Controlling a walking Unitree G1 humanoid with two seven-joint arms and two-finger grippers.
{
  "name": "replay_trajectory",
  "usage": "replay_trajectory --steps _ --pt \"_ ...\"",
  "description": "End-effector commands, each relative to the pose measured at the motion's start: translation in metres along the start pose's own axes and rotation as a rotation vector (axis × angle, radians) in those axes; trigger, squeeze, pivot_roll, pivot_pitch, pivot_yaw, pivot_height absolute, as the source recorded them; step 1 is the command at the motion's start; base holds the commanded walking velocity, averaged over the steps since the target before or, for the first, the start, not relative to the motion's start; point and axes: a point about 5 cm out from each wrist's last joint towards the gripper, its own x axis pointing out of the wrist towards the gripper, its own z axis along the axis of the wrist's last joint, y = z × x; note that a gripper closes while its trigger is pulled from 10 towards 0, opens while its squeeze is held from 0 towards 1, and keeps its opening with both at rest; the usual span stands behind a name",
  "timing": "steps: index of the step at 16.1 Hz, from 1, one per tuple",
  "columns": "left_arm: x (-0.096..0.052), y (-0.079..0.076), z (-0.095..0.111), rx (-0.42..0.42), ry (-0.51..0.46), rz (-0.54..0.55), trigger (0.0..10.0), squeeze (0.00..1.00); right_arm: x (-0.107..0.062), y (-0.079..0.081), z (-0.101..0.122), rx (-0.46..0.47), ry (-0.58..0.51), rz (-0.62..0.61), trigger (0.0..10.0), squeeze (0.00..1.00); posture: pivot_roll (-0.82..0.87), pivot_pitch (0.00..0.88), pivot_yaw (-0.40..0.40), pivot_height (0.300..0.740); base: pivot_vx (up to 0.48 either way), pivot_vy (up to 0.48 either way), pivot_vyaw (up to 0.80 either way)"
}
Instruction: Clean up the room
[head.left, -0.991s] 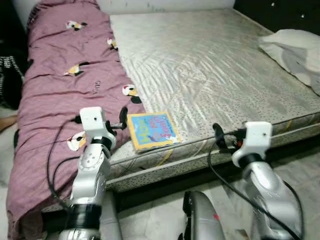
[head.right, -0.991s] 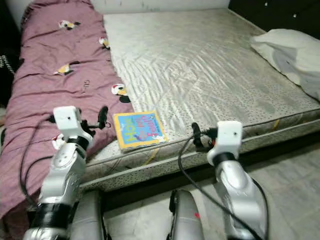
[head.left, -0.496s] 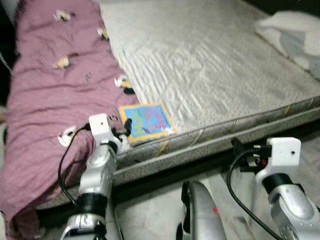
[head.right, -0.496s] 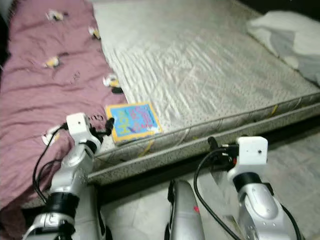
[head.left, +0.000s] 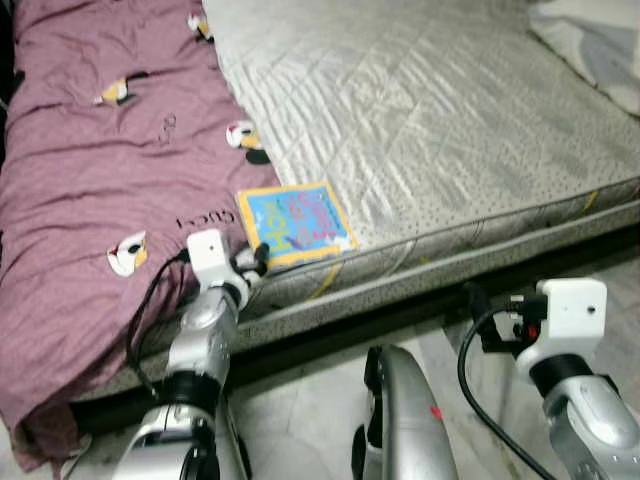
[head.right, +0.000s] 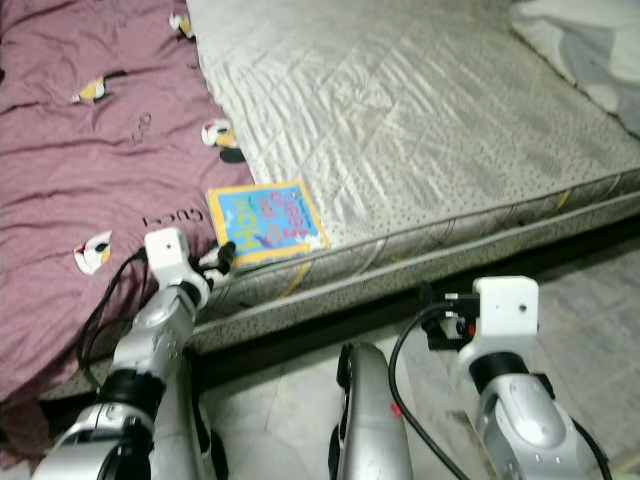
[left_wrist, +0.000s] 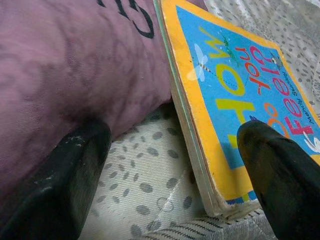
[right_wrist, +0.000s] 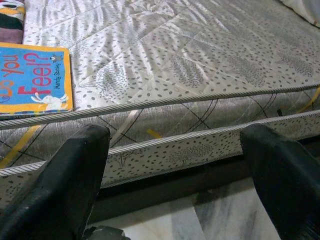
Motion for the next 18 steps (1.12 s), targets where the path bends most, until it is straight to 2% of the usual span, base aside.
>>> replay_trajectory --steps 1,4,6,8,11,13,14,18 --pt "0.001 0.003 -0.003 -0.005 0.015 0.005 10.0 0.0 -0.008 -0.003 -0.004 -0.003 0.032 -0.017 10.0 0.0 -0.27 0.17 -0.035 0.52 0.0 0.0 0.0" --pt "0.008 -0.002 -0.001 -0.005 0.021 -0.025 10.0 0.0 -0.005 -0.003 -0.002 0.0 0.028 -0.015 10.0 0.0 -0.27 0.162 -0.036 0.52 0.0 0.0 0.0" --pt "0.014 -0.011 -0.002 -0.039 0.059 -0.056 10.0 0.0 -0.003 0.002 0.001 0.001 0.016 0.022 10.0 0.0 -0.28 0.152 -0.037 0.52 0.0 0.0 0.0" --pt "0.017 -0.015 -0.008 -0.167 0.115 -0.094 10.0 0.0 0.001 0.005 0.008 0.014 -0.001 0.057 10.0 0.0 -0.29 0.141 -0.041 0.52 0.0 0.0 0.0" --pt "0.019 -0.019 -0.013 -0.258 0.181 -0.142 10.0 0.0 0.004 0.014 0.018 0.032 -0.028 0.145 10.0 0.0 -0.32 0.124 -0.043 0.52 0.0 0.0 0.0" --pt "0.019 -0.018 -0.016 -0.323 0.213 -0.125 10.0 0.0 0.005 0.013 0.021 0.02 -0.038 0.148 10.0 0.0 -0.33 0.115 -0.041 0.52 0.0 0.0 0.0" --pt "0.019 -0.018 -0.015 -0.38 0.21 -0.13 0.0 0.0 0.007 0.011 0.023 0.015 -0.042 0.142 10.0 0.0 -0.33 0.11 -0.04 0.52 0.0 0.0 0.0" --pt "0.021 -0.015 -0.008 -0.418 0.182 -0.145 0.0 0.0 0.011 0.006 0.026 0.0 -0.057 0.124 10.0 0.0 -0.34 0.096 -0.038 0.52 0.0 0.0 0.0"
